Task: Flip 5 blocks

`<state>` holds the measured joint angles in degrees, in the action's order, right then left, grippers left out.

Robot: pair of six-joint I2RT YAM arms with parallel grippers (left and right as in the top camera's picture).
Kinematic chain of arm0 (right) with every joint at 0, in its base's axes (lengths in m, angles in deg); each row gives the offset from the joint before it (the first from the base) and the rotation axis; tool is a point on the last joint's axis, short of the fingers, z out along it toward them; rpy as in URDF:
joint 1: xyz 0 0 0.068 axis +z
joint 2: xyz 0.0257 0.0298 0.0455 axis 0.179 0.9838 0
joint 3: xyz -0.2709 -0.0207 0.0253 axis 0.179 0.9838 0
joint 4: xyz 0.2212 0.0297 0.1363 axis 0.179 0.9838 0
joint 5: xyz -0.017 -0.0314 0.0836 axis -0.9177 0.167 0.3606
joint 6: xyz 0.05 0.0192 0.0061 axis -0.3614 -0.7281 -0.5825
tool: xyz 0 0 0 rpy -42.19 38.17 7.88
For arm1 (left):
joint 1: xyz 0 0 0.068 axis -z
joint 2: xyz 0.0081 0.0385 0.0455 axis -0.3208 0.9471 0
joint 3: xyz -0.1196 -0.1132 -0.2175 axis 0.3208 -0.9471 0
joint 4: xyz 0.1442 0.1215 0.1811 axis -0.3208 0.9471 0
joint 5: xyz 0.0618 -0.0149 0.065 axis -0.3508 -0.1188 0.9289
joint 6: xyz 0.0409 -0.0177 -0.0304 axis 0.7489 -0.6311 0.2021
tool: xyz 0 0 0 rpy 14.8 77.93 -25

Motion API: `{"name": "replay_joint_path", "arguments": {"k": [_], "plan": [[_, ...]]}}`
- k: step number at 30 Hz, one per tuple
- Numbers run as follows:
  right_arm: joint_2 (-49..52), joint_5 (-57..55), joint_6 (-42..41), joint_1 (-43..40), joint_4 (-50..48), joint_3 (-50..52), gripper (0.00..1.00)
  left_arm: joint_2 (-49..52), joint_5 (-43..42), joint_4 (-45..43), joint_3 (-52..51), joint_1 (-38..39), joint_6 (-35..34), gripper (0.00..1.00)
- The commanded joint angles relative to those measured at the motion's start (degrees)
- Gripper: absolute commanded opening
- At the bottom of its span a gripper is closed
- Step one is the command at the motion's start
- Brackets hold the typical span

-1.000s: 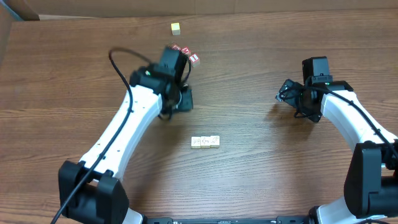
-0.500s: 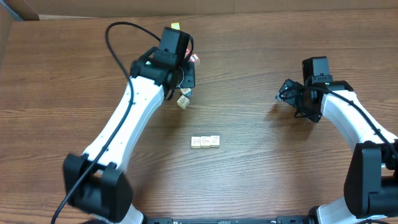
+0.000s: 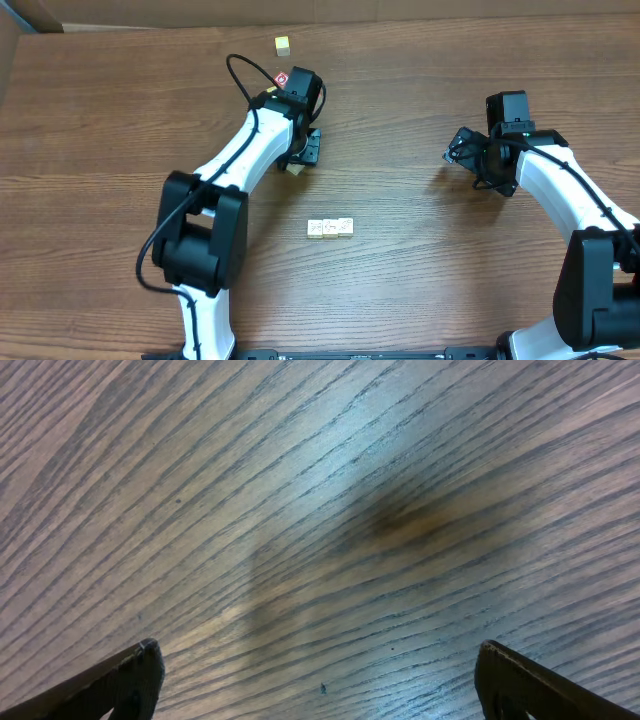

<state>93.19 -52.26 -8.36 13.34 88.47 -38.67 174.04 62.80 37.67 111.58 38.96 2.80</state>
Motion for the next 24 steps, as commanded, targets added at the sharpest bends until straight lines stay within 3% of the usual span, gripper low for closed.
{"name": "replay_joint_path", "arguments": {"k": [1, 7, 11, 17, 22, 23, 24], "plan": [[-1.3, -0.7, 0.1, -0.2, -0.3, -0.7, 1.0, 3.1, 0.5, -0.1, 0.9, 0.0, 2.3, 0.5], [-1.3, -0.7, 0.1, -0.2, -0.3, -0.7, 1.0, 2.3, 0.5, 2.8, 1.7, 0.0, 2.3, 0.18], [-1.3, -0.7, 0.1, -0.2, -0.3, -0.7, 1.0, -0.3, 0.5, 8.1, 4.6, 0.0, 2.1, 0.15], [-1.3, -0.7, 0.1, -0.2, -0.3, -0.7, 1.0, -6.9, -0.9, 24.0, 10.5, 0.0, -2.9, 0.15], [-1.3, -0.7, 0.1, -0.2, -0.3, -0.7, 1.0, -12.4, -7.6, 32.3, 10.9, 0.0, -2.9, 0.3], [-1.3, -0.7, 0.1, -0.2, -0.3, -0.7, 1.0, -12.8, -8.2, 33.4, 10.9, 0.0, -3.1, 0.4], [-1.3, -0.7, 0.1, -0.2, -0.3, -0.7, 1.0, -13.0, -8.2, 34.4, 10.9, 0.0, -3.9, 0.68]]}}
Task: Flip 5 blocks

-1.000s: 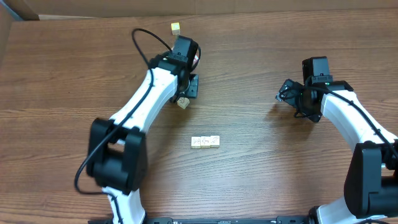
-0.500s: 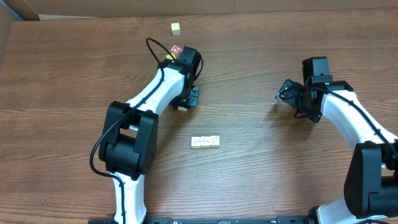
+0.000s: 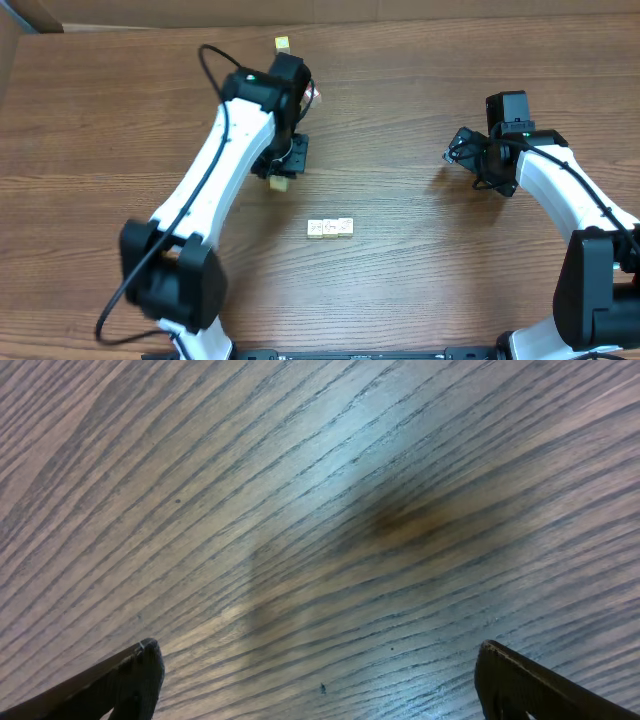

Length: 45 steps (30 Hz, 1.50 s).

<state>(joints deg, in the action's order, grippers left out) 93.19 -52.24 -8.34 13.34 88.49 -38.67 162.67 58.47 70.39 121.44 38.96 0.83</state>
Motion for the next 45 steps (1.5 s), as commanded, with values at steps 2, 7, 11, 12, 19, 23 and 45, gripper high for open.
{"name": "replay_joint_path", "arguments": {"k": [2, 7, 11, 12, 19, 23, 45], "plan": [[-1.3, -0.8, 0.0, -0.2, -0.3, -0.7, 1.0, -1.6, -3.0, 2.6, 1.0, -0.1, -2.5, 0.94], [-1.3, -0.8, 0.0, -0.2, -0.3, -0.7, 1.0, -1.5, 1.9, 3.0, 0.9, -1.4, -5.6, 0.81], [-1.3, -0.8, 0.0, -0.2, -0.3, -0.7, 1.0, -1.5, 1.4, 3.7, 0.9, -3.1, -5.9, 0.29], [-1.3, -0.8, 0.0, -0.2, -0.3, -0.7, 1.0, -1.5, 1.4, 4.4, 0.9, -3.4, -5.9, 0.15], [-1.3, -0.8, 0.0, -0.2, -0.3, -0.7, 1.0, -1.6, 10.7, 8.5, -0.9, -4.4, -12.8, 0.04], [-1.3, -0.8, 0.0, -0.2, -0.3, -0.7, 1.0, -2.4, 14.1, 10.4, -3.9, -6.3, -18.2, 0.05], [-1.3, -0.8, 0.0, -0.2, -0.3, -0.7, 1.0, -19.7, 5.9, -12.6, -41.7, -15.5, -17.9, 0.14]]}}
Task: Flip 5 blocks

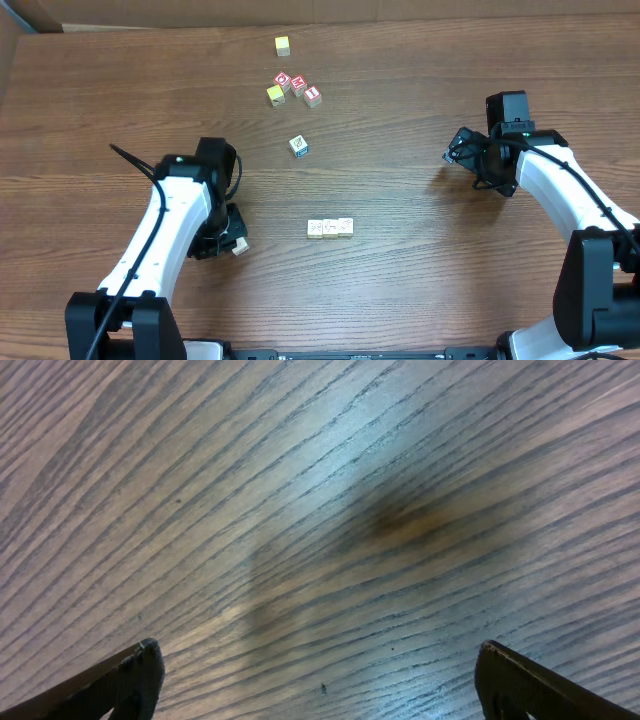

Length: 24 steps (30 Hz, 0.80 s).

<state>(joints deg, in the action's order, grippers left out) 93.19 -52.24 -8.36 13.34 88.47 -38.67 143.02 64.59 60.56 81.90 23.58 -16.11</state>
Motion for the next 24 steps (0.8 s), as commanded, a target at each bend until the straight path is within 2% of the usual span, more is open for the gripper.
{"name": "replay_joint_path", "arguments": {"k": [1, 6, 11, 15, 19, 24], "plan": [[-1.3, -0.8, 0.1, -0.2, -0.3, -0.7, 1.0, 0.0, -0.2, -5.3, -3.0, -0.1, -0.9, 0.13], [-1.3, -0.8, 0.1, -0.2, -0.3, -0.7, 1.0, 0.1, -3.4, -15.0, -5.3, 0.0, -0.8, 0.11], [-1.3, -0.8, 0.1, -0.2, -0.3, -0.7, 1.0, 0.1, -12.0, -19.6, -5.6, 0.0, -0.7, 0.1], [-1.3, -0.8, 0.1, -0.2, -0.3, -0.7, 1.0, 0.1, -14.7, -21.4, -5.6, 1.0, -0.5, 0.09], [-1.3, -0.8, 0.1, -0.2, -0.3, -0.7, 1.0, 0.1, -11.0, -21.4, -5.6, 1.8, 3.6, 0.08], [-1.3, -0.8, 0.1, -0.2, -0.3, -0.7, 1.0, 0.1, -1.2, -19.1, -5.6, -0.4, 0.8, 0.11]]}}
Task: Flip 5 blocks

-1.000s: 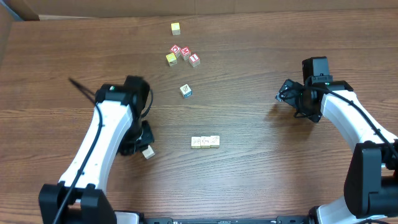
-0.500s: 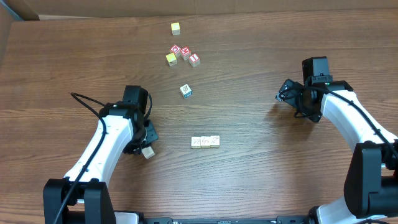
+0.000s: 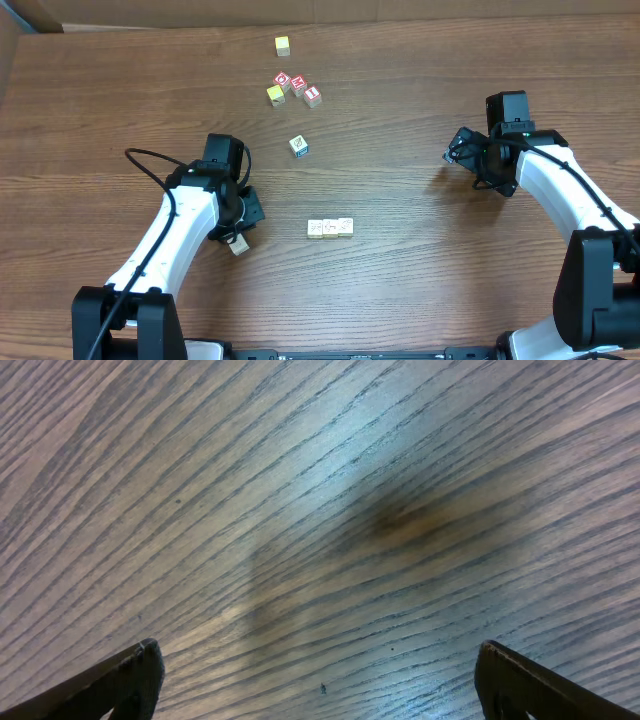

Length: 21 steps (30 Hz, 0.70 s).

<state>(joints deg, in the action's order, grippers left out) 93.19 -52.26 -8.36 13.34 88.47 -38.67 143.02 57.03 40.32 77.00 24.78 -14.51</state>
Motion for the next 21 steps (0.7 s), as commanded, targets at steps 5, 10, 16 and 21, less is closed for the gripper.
{"name": "replay_joint_path", "arguments": {"k": [5, 10, 16, 21], "plan": [[-1.3, -0.7, 0.1, -0.2, -0.3, -0.7, 1.0, 0.1, 6.5, 4.8, -0.8, -6.9, -1.4, 0.11], [-1.3, -0.7, 0.1, -0.2, -0.3, -0.7, 1.0, 0.2, 7.5, 6.0, -3.2, -7.9, -1.4, 0.12], [-1.3, -0.7, 0.1, -0.2, -0.3, -0.7, 1.0, 0.2, 2.8, -3.4, -9.9, -6.7, -1.4, 0.13], [-1.3, -0.7, 0.1, -0.2, -0.3, -0.7, 1.0, 0.2, -2.9, -8.7, -11.8, -4.7, -1.4, 0.12]]}}
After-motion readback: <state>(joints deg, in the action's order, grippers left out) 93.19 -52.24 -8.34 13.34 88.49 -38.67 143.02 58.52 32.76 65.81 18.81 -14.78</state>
